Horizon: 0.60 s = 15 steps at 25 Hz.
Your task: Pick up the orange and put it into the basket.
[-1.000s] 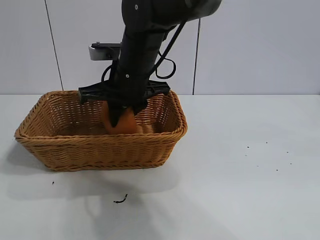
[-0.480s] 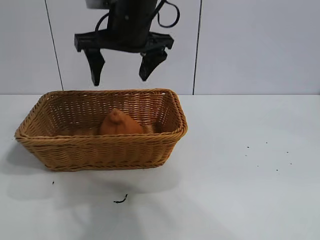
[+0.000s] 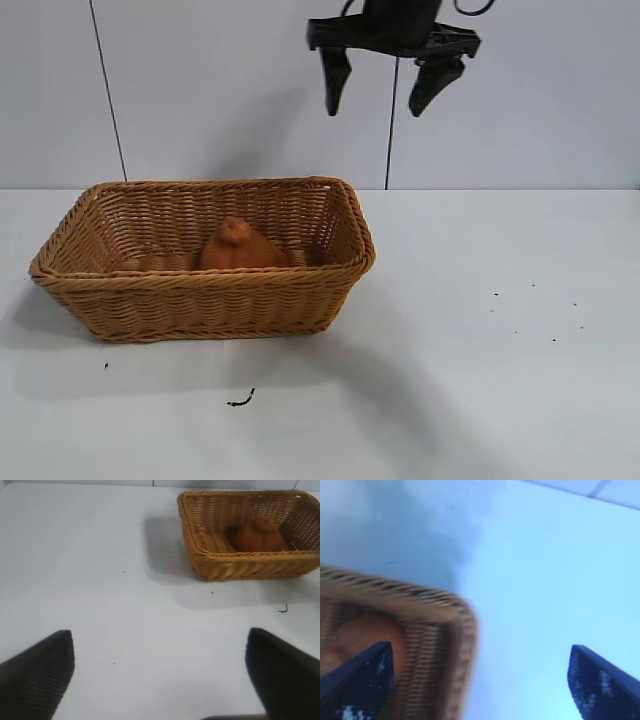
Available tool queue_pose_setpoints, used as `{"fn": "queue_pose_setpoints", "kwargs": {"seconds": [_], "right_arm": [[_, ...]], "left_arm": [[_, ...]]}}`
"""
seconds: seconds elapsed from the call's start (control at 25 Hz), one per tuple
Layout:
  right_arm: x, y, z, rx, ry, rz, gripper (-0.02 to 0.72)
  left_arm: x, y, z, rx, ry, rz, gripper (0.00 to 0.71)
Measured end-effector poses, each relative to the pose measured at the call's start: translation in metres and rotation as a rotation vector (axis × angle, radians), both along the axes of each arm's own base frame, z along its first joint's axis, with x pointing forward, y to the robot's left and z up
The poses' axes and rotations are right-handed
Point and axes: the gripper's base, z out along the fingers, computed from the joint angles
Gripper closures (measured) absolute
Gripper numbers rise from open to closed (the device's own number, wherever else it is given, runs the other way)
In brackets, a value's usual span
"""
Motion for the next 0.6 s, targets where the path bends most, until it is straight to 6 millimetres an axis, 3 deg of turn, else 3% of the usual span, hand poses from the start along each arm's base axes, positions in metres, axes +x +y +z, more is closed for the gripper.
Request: {"fn": "queue_pose_setpoints", "kwargs": {"seconds": [0.12, 0.24, 0.4, 0.6], "right_arm": [[0.003, -0.037, 0.000, 0.019, 0.002, -0.076, 0.052], [0.003, -0.055, 0.001, 0.034, 0.004, -0.114, 0.053], [-0.008, -0.056, -0.003, 0.030, 0.052, -0.116, 0.054], [-0.052, -0.056, 0.001, 0.020, 0.161, -0.109, 0.063]], "left_arm": [[0.000, 0.000, 0.000, 0.000, 0.000, 0.000, 0.044], [0.000, 0.000, 0.000, 0.000, 0.000, 0.000, 0.044], [0.000, 0.000, 0.000, 0.000, 0.000, 0.000, 0.044], [0.000, 0.000, 0.000, 0.000, 0.000, 0.000, 0.044]]}}
